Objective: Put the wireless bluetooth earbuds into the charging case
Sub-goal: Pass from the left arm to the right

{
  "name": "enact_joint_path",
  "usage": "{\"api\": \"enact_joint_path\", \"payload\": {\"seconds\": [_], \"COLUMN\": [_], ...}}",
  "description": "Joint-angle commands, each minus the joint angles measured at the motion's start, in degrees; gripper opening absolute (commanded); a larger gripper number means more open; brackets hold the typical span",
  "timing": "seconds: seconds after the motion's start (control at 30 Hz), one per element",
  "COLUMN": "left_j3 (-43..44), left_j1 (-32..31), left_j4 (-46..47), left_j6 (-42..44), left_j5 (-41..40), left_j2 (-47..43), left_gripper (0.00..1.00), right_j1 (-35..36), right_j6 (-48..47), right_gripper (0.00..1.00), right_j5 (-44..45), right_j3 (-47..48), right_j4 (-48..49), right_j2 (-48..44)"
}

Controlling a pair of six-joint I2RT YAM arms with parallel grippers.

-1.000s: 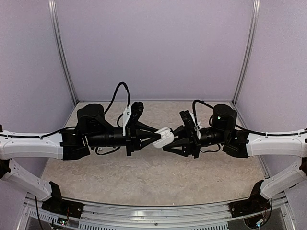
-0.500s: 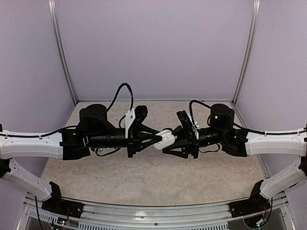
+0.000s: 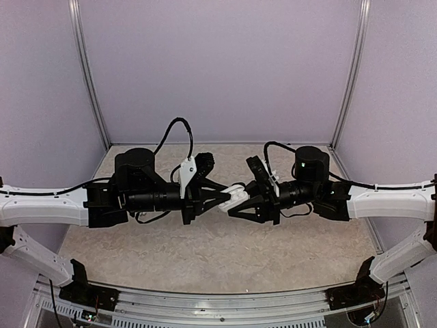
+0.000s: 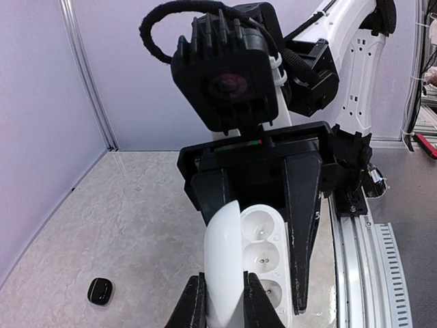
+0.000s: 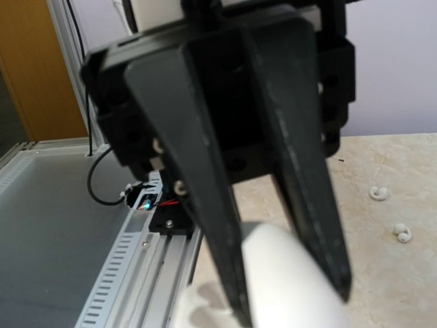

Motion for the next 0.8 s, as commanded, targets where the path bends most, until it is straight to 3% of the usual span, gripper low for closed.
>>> {"api": "enact_joint_path", "payload": {"seconds": [0.0, 0.77], "left_j3": [0.9, 0.4], "left_j1": [-0.1, -1.3], "left_j4": [-1.4, -2.9], "left_j6": [1.4, 3.9], "left_j5": [0.5, -0.9], "left_j2": [-1.6, -2.3], "left_gripper": [0.06, 0.06], "right_j1": [0.4, -1.0], "right_j6": [-0.5, 3.5], "right_gripper": [0.33, 0.33], "right_j5": [-1.0, -3.6], "right_j3": [1.2, 0.9], "right_j4": [-1.7, 0.9], "right_j2": [-0.8, -0.8]}}
